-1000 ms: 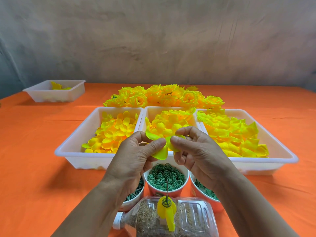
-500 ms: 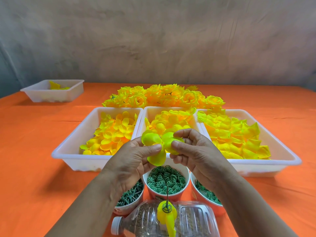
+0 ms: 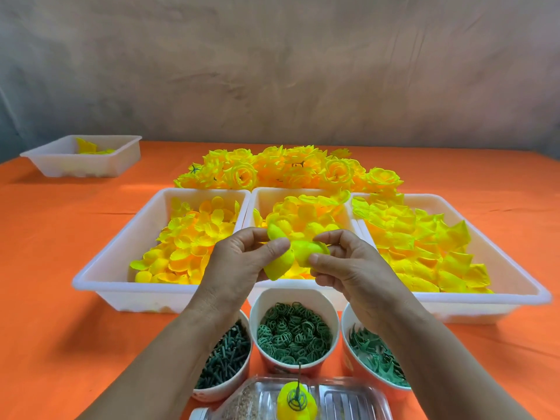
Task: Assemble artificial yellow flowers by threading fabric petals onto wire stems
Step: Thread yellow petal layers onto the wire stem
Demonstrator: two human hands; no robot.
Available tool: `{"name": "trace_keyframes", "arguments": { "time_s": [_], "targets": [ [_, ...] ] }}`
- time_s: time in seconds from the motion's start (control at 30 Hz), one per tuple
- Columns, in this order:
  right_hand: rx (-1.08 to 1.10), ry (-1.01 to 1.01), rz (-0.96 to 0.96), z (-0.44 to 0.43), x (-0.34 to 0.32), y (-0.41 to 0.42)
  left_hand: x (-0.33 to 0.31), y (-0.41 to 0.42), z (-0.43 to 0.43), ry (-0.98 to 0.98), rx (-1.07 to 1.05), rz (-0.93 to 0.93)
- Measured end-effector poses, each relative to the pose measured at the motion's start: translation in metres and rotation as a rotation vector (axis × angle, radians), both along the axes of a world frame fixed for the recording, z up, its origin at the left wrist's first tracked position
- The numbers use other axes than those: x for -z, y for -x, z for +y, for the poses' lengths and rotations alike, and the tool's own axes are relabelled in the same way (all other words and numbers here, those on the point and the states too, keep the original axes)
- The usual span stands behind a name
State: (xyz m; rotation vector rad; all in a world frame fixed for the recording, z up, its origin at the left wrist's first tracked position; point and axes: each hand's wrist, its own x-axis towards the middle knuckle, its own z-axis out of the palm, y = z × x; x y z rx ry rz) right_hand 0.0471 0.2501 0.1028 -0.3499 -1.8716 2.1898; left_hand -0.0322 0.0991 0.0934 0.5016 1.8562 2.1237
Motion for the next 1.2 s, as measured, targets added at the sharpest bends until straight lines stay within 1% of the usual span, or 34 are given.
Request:
{"name": "trace_keyframes", "arguments": {
  "time_s": [0.1,0.23,0.33,0.43,0.57,0.67,0.77,0.87,0.97,1.13,1.2],
  "targets": [
    [0.018,-0.090,-0.007,0.005,0.003,0.007,0.002,0.014,0.006,-0.023,-0.065,-0.036],
    [0.030,-0.184,-0.030,0.012,0.010,0.016,0.006,0.033,0.015,0.033,-0.115,-0.025],
    [0.034,-0.223,-0.107,0.021,0.015,0.026,0.011,0.045,0.022,0.044,-0.134,-0.064],
    [0.101,-0.307,-0.190,0.039,0.020,0.041,0.017,0.058,0.031,0.066,-0.162,-0.074],
    [0.258,-0.553,-0.218,0.067,0.020,0.069,0.023,0.070,0.042,0.128,-0.196,-0.052],
    [0.325,-0.807,-0.233,0.081,0.014,0.098,0.025,0.076,0.048,0.132,-0.231,-0.001],
    [0.365,-1.046,-0.253,0.086,0.013,0.129,0.026,0.078,0.051,0.133,-0.252,0.045],
    [0.376,-1.214,-0.253,0.084,0.018,0.158,0.028,0.077,0.052,0.138,-0.252,0.084],
    [0.337,-1.361,-0.340,0.078,0.024,0.179,0.031,0.076,0.051,0.130,-0.226,0.079],
    [0.307,-1.386,-0.374,0.083,0.030,0.191,0.034,0.075,0.052,0.106,-0.197,0.053],
    [0.321,-1.318,-0.359,0.085,0.027,0.188,0.034,0.076,0.052,0.082,-0.200,0.051]
  ]
}}
